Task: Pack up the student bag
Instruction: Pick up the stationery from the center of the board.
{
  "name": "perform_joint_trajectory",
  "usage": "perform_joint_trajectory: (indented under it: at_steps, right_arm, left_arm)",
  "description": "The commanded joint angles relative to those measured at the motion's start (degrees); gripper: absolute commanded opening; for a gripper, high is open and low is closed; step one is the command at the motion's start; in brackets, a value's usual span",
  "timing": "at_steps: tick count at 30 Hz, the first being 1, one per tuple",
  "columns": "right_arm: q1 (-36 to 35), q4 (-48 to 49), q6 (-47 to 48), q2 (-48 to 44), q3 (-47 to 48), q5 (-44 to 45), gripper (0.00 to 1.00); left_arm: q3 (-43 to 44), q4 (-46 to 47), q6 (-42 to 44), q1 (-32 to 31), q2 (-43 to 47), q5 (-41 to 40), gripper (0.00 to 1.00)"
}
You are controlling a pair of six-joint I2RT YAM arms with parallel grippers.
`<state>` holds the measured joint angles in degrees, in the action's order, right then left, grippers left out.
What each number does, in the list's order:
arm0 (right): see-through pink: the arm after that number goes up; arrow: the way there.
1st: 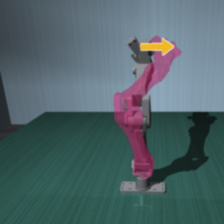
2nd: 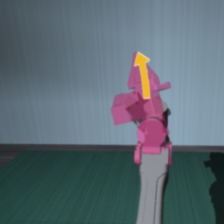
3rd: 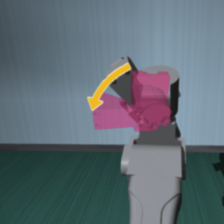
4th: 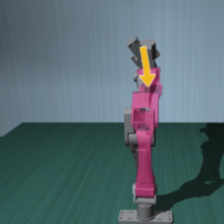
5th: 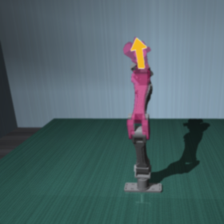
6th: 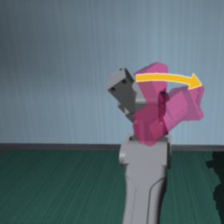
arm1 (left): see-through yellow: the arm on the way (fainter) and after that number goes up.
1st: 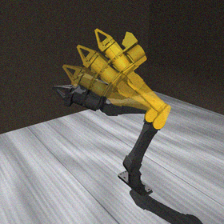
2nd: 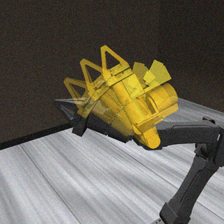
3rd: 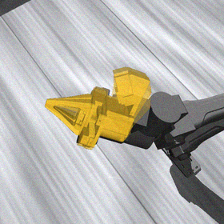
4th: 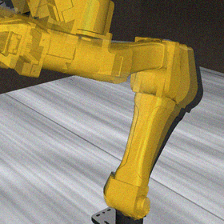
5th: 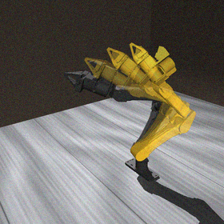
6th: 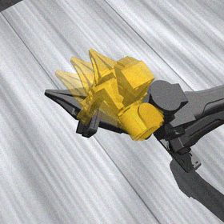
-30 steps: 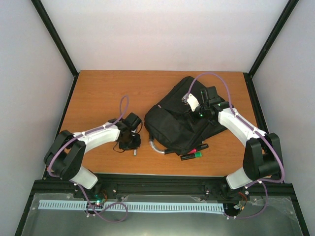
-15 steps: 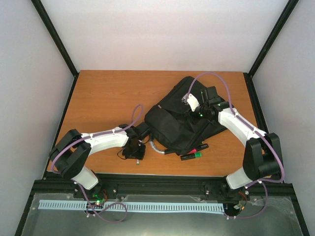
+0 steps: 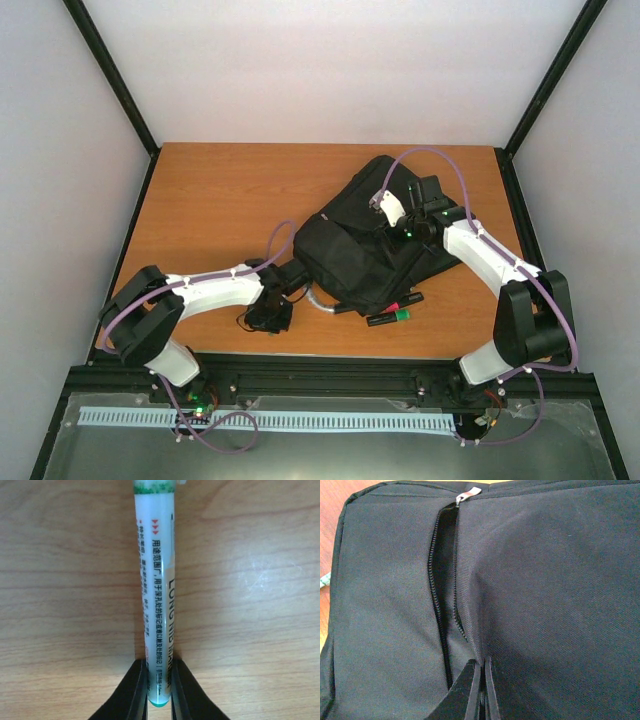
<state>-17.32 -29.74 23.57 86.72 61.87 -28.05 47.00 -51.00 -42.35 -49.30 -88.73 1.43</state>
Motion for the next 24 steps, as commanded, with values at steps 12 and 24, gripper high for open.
perform_joint_trajectory:
  at_steps: [12, 24]
  right_arm:
    - [0.5, 0.7, 0.6, -0.6, 0.5, -1.3, 0.03]
    - [0.8, 0.7, 0.7, -1.7, 0.4, -0.9, 0.03]
  left_arm:
    - [5.7, -1.1, -0.2, -0.6, 11.0, -9.2, 0.01]
    - [6.9, 18.1, 16.5, -0.6, 13.6, 4.6, 0.01]
